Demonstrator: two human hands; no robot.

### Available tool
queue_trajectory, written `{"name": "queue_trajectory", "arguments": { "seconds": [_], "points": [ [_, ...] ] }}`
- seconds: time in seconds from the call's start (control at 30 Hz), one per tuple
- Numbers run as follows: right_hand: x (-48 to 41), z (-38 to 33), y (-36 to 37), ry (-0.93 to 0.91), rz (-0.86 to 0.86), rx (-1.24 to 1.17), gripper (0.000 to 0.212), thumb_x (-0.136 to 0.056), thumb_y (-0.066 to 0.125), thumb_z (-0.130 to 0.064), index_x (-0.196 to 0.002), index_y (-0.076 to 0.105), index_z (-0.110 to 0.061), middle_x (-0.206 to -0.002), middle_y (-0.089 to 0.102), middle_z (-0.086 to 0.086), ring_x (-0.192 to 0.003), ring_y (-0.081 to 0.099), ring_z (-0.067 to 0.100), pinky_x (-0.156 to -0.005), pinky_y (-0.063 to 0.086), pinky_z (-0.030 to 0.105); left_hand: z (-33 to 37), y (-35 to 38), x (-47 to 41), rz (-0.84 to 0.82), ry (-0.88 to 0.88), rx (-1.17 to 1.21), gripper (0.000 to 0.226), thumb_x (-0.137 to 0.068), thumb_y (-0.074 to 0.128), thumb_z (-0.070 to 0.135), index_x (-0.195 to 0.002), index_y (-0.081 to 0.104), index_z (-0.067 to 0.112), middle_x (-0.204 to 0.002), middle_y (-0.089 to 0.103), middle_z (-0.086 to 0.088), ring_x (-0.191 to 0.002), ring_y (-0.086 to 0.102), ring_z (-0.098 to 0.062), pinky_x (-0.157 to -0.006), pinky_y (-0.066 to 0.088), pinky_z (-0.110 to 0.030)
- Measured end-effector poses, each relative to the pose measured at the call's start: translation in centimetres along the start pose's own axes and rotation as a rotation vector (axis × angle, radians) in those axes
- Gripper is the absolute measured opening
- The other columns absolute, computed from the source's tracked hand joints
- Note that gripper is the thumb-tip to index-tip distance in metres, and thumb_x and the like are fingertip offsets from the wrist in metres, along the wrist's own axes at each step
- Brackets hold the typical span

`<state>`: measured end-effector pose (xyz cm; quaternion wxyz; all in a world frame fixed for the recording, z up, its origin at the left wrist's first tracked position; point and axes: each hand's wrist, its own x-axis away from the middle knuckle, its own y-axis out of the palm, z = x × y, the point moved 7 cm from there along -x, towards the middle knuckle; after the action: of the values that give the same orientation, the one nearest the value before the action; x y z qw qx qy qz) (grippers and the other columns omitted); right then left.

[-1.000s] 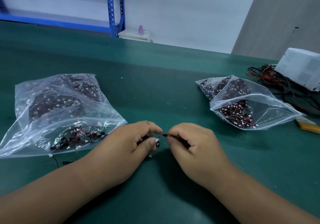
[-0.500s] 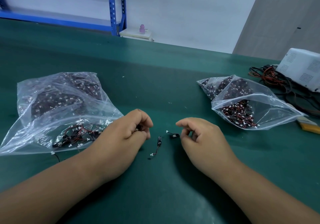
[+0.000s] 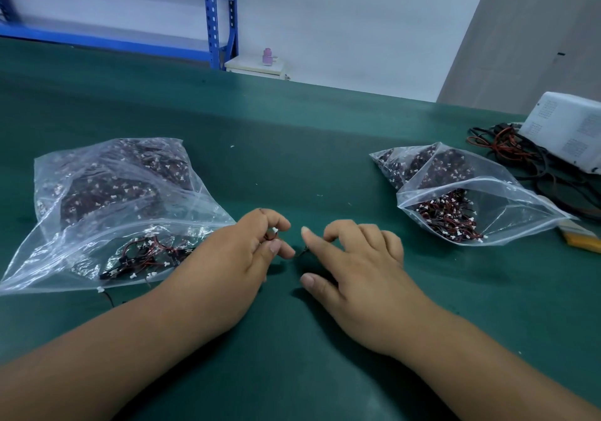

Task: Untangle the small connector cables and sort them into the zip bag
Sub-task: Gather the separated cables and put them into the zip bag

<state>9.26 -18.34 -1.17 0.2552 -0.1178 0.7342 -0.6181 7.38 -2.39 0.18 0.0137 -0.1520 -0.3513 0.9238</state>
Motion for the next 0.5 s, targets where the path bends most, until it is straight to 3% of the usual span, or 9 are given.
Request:
{"name": "queue_trajectory", "arguments": {
  "seconds": [0.1,0.23,0.4,0.5],
  "points": [
    [0.2,0.8,-1.1,0.091,0.114,-0.041,0.044,-0.088,0.040,-0.059,-0.124,0.056,-0.040,-0.113,0.049,-0.017,-0.108,0.044,0.014,-0.093,0.024,0.035,0.1,-0.2,0.0,0.009,-0.004,0.021,0.013,-0.090,0.037,0.046,-0.102,0.039,0.049,-0.095,0.067,0.033,-0.067,0.061,-0.006,-0.066,0.049,-0.029],
    [0.3,1.6,-1.5,0.141,0.121,-0.087,0.019,-0.087,0.057,-0.047,-0.097,0.066,-0.034,-0.092,0.058,-0.015,-0.092,0.054,0.016,-0.091,0.036,0.040,0.4,-0.3,0.3,-0.023,0.016,-0.063,0.004,-0.091,0.040,0.046,-0.091,0.044,0.044,-0.091,0.066,0.034,-0.079,0.059,-0.001,-0.069,0.047,-0.029],
    [0.1,1.2,-0.7,0.110,0.026,0.032,0.034,-0.089,0.044,-0.057,-0.098,0.067,-0.034,-0.098,0.051,-0.017,-0.093,0.047,0.014,-0.086,0.028,0.033,0.6,-0.2,0.4,-0.023,0.043,-0.111,0.006,-0.092,0.049,0.042,-0.091,0.054,0.039,-0.089,0.063,0.031,-0.084,0.059,0.000,-0.068,0.046,-0.018],
    [0.1,1.3,-0.7,0.120,0.030,0.023,0.033,-0.092,0.048,-0.057,-0.103,0.067,-0.033,-0.100,0.050,-0.016,-0.096,0.046,0.014,-0.087,0.026,0.032,0.9,-0.3,0.3,-0.014,0.083,-0.129,0.010,-0.093,0.053,0.033,-0.091,0.062,0.037,-0.089,0.060,0.022,-0.093,0.054,0.004,-0.074,0.038,-0.008]
  ]
}}
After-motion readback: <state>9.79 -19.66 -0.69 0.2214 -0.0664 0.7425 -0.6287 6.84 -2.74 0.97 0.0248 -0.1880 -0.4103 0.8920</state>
